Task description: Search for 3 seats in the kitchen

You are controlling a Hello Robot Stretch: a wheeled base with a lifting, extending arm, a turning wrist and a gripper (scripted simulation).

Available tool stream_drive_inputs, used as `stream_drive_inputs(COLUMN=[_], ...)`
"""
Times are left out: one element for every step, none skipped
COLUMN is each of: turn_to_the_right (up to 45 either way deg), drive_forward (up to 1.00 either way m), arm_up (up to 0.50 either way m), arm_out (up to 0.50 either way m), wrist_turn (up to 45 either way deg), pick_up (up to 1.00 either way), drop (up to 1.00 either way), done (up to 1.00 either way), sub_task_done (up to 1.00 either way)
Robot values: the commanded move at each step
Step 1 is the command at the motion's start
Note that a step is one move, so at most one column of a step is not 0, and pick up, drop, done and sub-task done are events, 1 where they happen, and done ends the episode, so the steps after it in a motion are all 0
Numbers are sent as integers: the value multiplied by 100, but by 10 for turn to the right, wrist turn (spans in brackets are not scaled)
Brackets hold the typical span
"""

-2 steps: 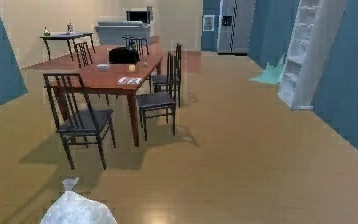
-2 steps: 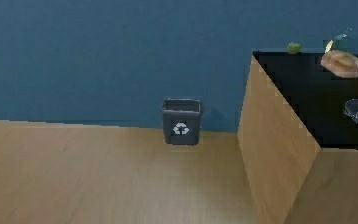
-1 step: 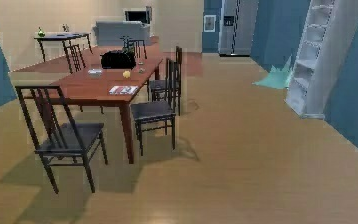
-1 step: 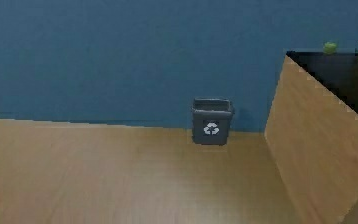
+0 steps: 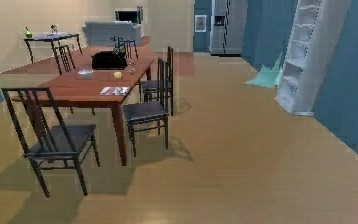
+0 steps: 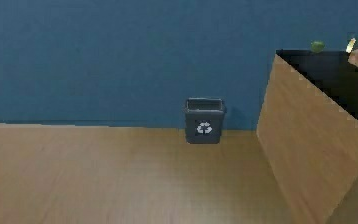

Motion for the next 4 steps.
stream_drive_inputs(turn_to_the_right=[450, 450, 450, 30], drive_forward=[0, 0, 0, 0], arm_up=[0, 0, 0, 0], arm_out=[0, 0, 0, 0], wrist_turn=[0, 0, 0, 0], pick_up=[0, 0, 0, 0], drop=[0, 0, 0, 0], done=[0, 0, 0, 0], sub_task_done=[0, 0, 0, 0])
